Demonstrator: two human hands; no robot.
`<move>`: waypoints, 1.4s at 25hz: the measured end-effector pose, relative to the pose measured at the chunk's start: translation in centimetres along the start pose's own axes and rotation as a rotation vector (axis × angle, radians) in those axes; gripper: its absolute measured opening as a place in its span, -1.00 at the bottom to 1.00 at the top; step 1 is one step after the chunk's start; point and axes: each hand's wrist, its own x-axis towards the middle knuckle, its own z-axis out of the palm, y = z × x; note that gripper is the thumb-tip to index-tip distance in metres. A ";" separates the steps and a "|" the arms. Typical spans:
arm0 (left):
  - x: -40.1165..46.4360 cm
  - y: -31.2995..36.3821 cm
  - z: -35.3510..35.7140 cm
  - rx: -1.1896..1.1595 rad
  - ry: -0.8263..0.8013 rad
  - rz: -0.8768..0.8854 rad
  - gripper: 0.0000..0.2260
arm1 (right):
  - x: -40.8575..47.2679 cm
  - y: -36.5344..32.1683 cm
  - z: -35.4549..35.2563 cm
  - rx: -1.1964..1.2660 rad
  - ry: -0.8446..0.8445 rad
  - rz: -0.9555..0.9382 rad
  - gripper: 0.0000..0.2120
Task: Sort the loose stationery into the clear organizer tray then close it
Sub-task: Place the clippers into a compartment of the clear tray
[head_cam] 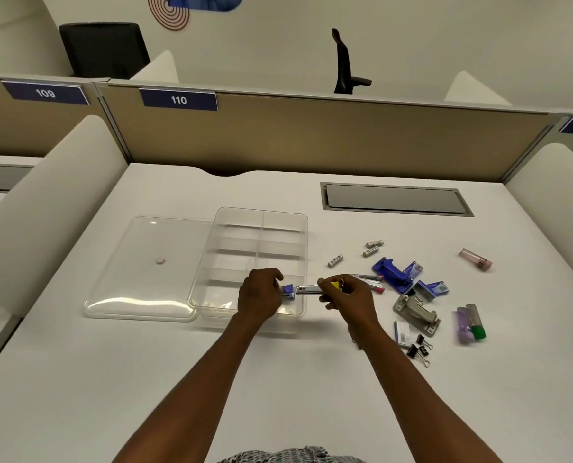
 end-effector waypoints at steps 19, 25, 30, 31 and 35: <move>-1.1 -2.0 -3.0 -0.129 -0.223 0.002 -0.76 | -0.2 -0.4 2.3 0.162 -0.095 0.262 -0.76; -0.4 -1.4 -1.6 0.195 -0.219 0.017 -0.76 | -0.6 0.5 1.8 0.129 -0.084 0.281 -0.76; -0.2 -1.0 -0.5 0.324 -0.172 0.050 -0.78 | -0.6 1.0 1.4 0.137 -0.049 0.278 -0.78; -0.1 -1.0 -0.4 0.333 -0.169 0.057 -0.77 | -0.5 1.0 1.3 0.147 -0.038 0.271 -0.80; 0.1 -1.1 0.0 0.386 -0.139 0.067 -0.82 | 0.2 0.4 1.8 0.198 -0.026 0.256 -0.88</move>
